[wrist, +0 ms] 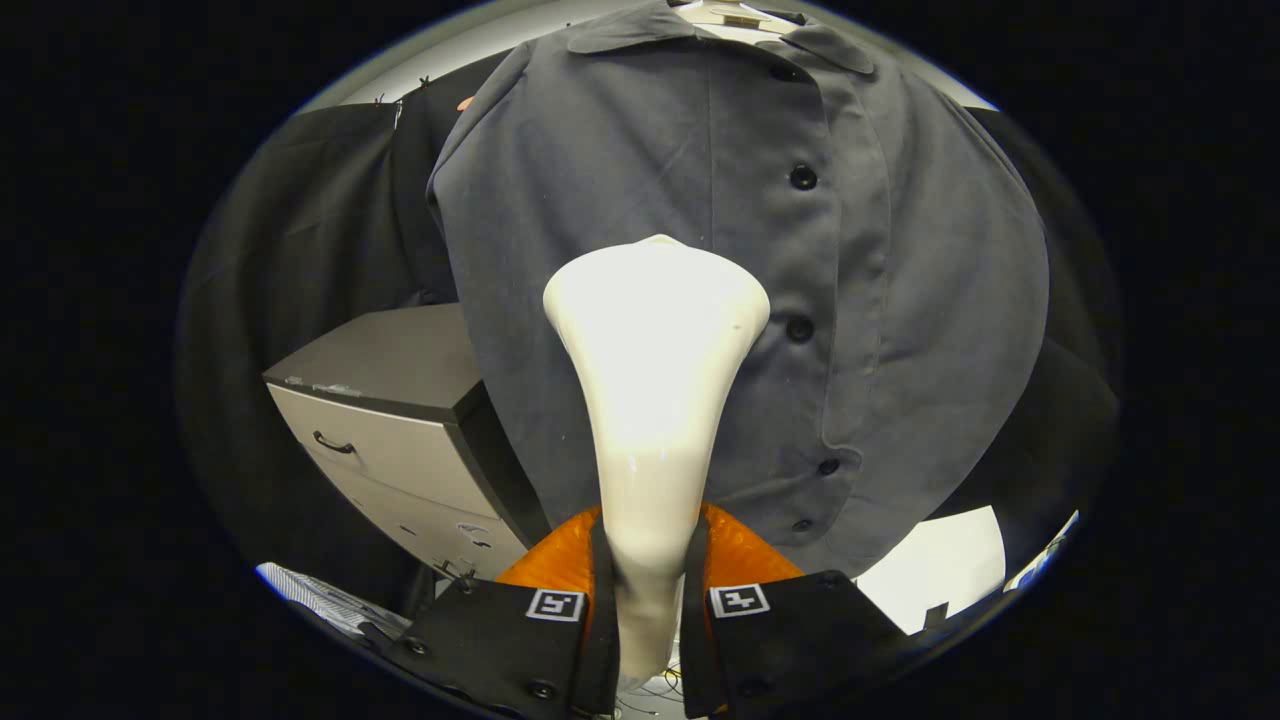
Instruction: Iron the clothes twice with a garment steamer, once on the left side and once on the right side.
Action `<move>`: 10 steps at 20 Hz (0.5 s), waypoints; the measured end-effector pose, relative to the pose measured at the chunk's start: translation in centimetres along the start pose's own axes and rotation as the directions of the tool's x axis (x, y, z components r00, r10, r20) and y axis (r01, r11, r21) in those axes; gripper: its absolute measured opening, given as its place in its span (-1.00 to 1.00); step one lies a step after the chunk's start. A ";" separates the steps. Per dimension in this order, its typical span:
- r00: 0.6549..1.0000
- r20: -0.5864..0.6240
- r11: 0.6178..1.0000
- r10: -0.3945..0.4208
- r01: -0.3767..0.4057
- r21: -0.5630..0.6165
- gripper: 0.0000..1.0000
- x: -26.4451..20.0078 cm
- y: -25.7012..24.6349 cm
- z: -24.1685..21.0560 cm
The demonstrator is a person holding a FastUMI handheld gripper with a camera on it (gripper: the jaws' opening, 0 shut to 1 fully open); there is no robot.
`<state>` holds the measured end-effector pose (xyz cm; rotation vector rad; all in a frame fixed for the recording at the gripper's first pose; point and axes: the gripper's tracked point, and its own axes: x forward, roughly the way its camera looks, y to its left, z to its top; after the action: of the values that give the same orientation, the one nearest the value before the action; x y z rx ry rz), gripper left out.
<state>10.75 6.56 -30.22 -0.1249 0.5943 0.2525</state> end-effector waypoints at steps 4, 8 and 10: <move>0.998 -0.070 1.000 0.002 -0.001 0.013 -0.36 1.1 0.3 -3.9; 0.992 -0.123 1.000 -0.004 0.006 0.013 -0.36 1.9 0.2 -7.1; 0.989 -0.149 1.000 0.001 0.000 0.010 -0.36 2.1 0.1 -8.5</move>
<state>7.82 5.51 -38.41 -0.1346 0.7438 0.2420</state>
